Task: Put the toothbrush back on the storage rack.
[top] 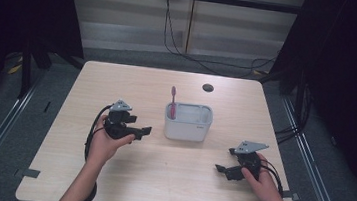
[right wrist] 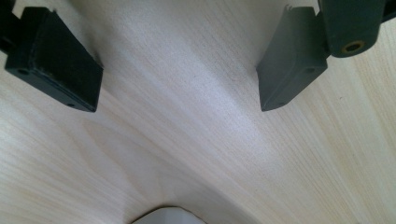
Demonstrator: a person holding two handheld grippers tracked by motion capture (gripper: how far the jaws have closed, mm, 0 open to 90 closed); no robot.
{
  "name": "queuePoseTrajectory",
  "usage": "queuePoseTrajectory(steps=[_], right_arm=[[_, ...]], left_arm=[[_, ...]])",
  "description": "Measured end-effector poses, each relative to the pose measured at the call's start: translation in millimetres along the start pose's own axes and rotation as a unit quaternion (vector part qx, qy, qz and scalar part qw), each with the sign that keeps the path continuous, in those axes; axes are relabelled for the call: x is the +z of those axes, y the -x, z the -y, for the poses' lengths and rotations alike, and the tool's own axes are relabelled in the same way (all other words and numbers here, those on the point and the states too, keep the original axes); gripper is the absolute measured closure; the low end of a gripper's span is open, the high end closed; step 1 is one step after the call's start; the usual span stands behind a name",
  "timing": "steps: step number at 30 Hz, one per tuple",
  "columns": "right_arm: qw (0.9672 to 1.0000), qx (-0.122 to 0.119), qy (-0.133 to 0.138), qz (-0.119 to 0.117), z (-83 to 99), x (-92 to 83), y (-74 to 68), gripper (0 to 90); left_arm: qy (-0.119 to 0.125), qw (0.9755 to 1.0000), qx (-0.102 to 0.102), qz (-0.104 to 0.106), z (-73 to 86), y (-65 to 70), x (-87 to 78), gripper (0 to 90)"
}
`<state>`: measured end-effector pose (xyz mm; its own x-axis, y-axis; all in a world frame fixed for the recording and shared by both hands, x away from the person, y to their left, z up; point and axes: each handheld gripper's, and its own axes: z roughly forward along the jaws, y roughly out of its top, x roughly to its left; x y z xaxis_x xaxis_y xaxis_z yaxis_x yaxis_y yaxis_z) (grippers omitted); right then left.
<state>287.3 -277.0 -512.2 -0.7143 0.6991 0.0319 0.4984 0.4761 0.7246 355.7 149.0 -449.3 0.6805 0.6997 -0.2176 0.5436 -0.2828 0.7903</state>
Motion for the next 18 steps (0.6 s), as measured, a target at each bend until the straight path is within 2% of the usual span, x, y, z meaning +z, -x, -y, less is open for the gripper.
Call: queuePoseTrajectory(steps=[6, 18], right_arm=[[1.0000, 0.000, 0.000, 0.000, 0.0, 0.0, 0.0, 13.5], [1.0000, 0.000, 0.000, 0.000, 0.0, 0.0, 0.0, 13.5]], left_arm=[[-0.008, 1.0000, 0.003, 0.000, 7.9, -3.8, -0.5, 22.3], [-0.017, 0.9997, -0.013, -0.009, 26.5, -17.0, -5.9, 22.6]])
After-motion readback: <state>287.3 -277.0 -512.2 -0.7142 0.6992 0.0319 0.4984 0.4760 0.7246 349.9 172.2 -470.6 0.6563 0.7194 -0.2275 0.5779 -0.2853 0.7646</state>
